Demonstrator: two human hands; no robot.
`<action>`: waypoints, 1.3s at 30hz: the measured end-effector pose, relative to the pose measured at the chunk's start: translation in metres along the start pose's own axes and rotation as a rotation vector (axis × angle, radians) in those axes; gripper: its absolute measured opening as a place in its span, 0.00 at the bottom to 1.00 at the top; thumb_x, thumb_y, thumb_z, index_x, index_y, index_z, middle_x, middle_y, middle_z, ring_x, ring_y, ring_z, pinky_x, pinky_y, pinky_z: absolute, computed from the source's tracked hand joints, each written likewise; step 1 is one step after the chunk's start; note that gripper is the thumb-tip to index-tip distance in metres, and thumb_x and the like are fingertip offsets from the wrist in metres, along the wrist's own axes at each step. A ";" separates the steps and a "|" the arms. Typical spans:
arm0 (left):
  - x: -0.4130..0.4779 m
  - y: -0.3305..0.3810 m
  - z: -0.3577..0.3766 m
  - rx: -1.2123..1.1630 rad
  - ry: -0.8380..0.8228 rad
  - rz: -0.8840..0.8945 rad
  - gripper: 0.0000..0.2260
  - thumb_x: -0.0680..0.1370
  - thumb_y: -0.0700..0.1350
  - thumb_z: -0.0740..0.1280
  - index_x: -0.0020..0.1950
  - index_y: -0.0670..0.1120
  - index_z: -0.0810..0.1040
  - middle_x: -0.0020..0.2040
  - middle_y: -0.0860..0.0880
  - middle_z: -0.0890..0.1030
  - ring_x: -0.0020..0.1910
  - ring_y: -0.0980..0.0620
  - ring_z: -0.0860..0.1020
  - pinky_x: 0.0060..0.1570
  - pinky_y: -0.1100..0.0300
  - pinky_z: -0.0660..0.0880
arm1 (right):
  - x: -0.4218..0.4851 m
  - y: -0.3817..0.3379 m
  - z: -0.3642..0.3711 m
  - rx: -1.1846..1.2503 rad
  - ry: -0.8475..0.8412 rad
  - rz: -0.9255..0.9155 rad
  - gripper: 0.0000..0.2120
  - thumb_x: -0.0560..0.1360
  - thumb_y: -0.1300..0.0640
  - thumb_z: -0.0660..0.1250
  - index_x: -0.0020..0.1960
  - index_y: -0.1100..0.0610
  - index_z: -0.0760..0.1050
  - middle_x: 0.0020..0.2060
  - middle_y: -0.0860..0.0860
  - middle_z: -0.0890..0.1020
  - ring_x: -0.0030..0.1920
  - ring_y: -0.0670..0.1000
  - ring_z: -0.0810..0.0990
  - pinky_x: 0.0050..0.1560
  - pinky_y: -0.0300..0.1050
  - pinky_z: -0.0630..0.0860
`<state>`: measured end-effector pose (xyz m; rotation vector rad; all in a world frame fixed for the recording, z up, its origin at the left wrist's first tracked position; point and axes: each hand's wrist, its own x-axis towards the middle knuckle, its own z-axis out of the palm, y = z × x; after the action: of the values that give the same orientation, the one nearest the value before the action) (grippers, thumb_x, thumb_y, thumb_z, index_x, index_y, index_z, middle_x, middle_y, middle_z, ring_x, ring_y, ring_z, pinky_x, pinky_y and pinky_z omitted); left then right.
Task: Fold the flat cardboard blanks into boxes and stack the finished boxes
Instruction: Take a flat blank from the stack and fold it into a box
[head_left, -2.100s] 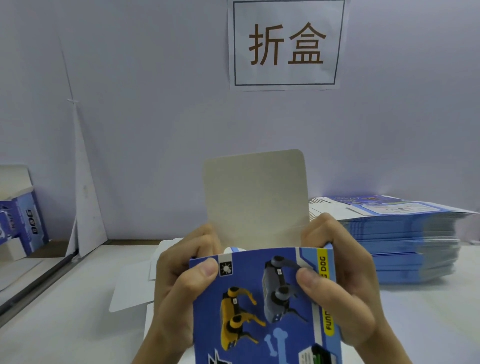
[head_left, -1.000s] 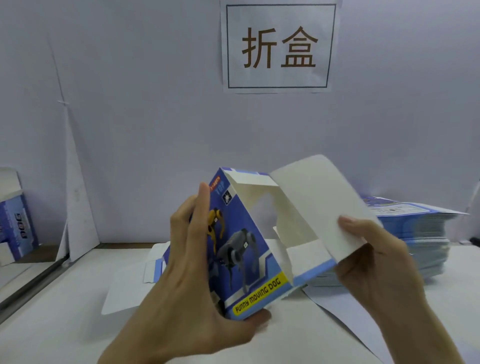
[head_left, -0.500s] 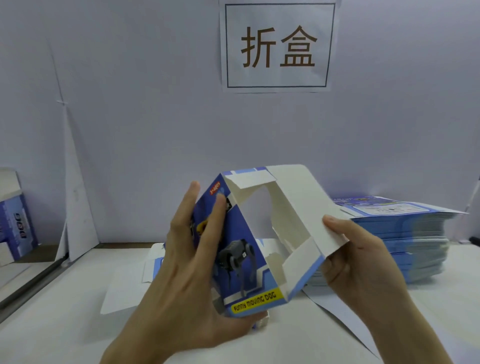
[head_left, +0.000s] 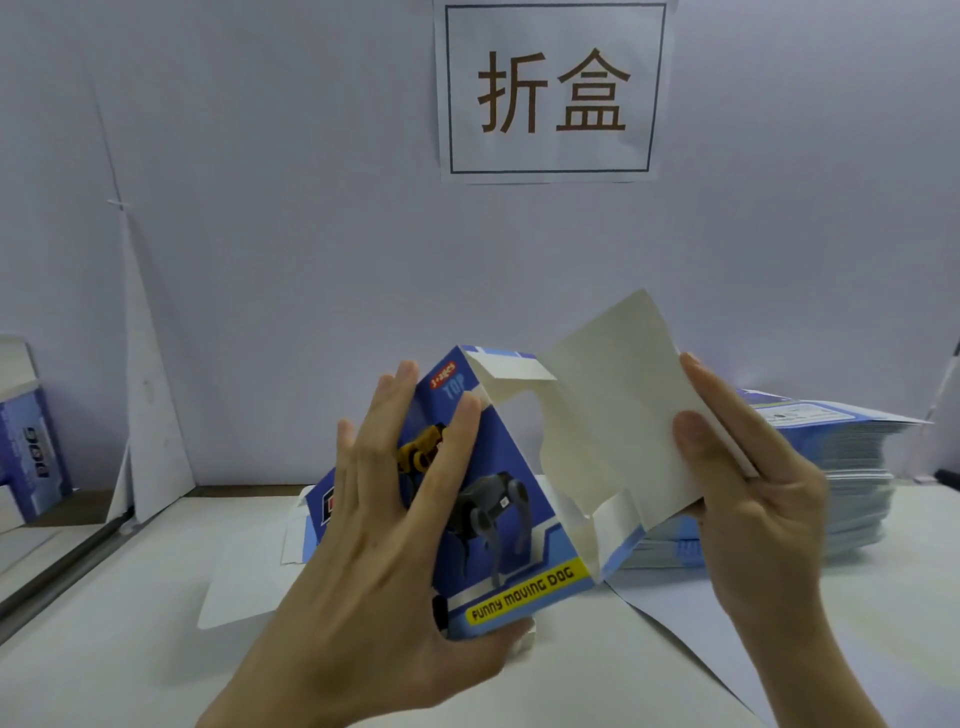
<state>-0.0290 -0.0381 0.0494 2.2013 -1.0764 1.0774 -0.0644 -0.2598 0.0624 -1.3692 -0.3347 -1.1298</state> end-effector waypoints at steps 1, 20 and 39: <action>0.000 -0.001 0.000 -0.002 -0.009 -0.012 0.50 0.67 0.74 0.62 0.80 0.51 0.46 0.79 0.46 0.45 0.77 0.43 0.54 0.57 0.30 0.71 | 0.001 0.002 -0.001 -0.021 -0.018 -0.002 0.20 0.74 0.56 0.65 0.54 0.31 0.80 0.52 0.34 0.83 0.51 0.37 0.80 0.54 0.48 0.77; 0.000 0.005 -0.001 0.000 -0.130 -0.005 0.38 0.60 0.71 0.66 0.66 0.55 0.66 0.75 0.50 0.55 0.67 0.51 0.71 0.48 0.60 0.79 | -0.010 0.005 0.021 0.238 -0.431 0.612 0.13 0.73 0.42 0.64 0.52 0.42 0.83 0.43 0.44 0.84 0.41 0.42 0.81 0.36 0.35 0.76; 0.000 0.000 -0.013 -0.187 -0.113 0.044 0.41 0.59 0.67 0.73 0.69 0.59 0.63 0.75 0.54 0.54 0.69 0.72 0.59 0.58 0.80 0.63 | 0.003 0.050 -0.010 0.483 0.021 1.173 0.16 0.78 0.60 0.60 0.61 0.67 0.77 0.54 0.62 0.83 0.44 0.58 0.85 0.42 0.56 0.83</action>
<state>-0.0349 -0.0291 0.0569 2.1183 -1.2274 0.8420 -0.0280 -0.2793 0.0331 -0.8567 0.2154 -0.0609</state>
